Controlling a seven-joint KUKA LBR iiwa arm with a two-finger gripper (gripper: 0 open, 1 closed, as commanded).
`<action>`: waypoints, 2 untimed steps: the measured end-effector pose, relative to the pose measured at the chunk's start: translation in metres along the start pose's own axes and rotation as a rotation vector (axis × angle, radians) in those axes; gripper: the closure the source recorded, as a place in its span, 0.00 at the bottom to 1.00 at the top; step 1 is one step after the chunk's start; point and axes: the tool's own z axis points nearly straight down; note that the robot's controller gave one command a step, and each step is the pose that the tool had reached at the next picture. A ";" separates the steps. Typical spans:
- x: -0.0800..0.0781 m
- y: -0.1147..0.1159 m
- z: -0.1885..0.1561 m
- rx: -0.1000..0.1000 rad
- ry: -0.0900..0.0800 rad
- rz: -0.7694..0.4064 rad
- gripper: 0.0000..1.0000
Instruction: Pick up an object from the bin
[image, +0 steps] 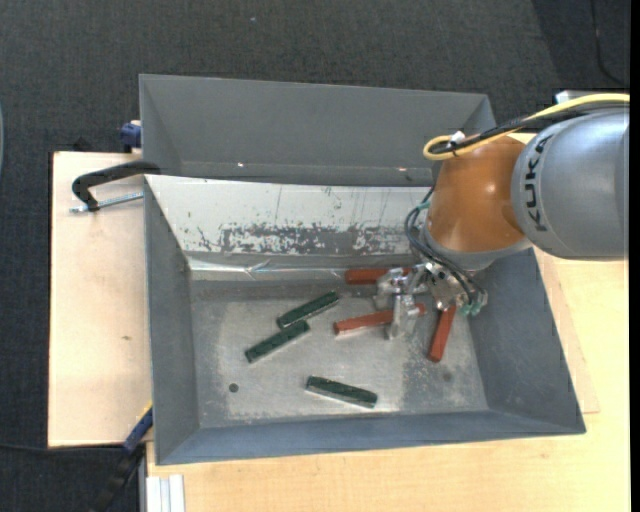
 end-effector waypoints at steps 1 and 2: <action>0.012 -0.014 -0.120 0.000 0.000 0.019 1.00; 0.012 -0.014 -0.120 0.000 0.000 0.019 1.00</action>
Offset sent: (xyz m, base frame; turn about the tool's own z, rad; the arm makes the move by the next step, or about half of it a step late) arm 0.0000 0.0000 0.0000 0.0000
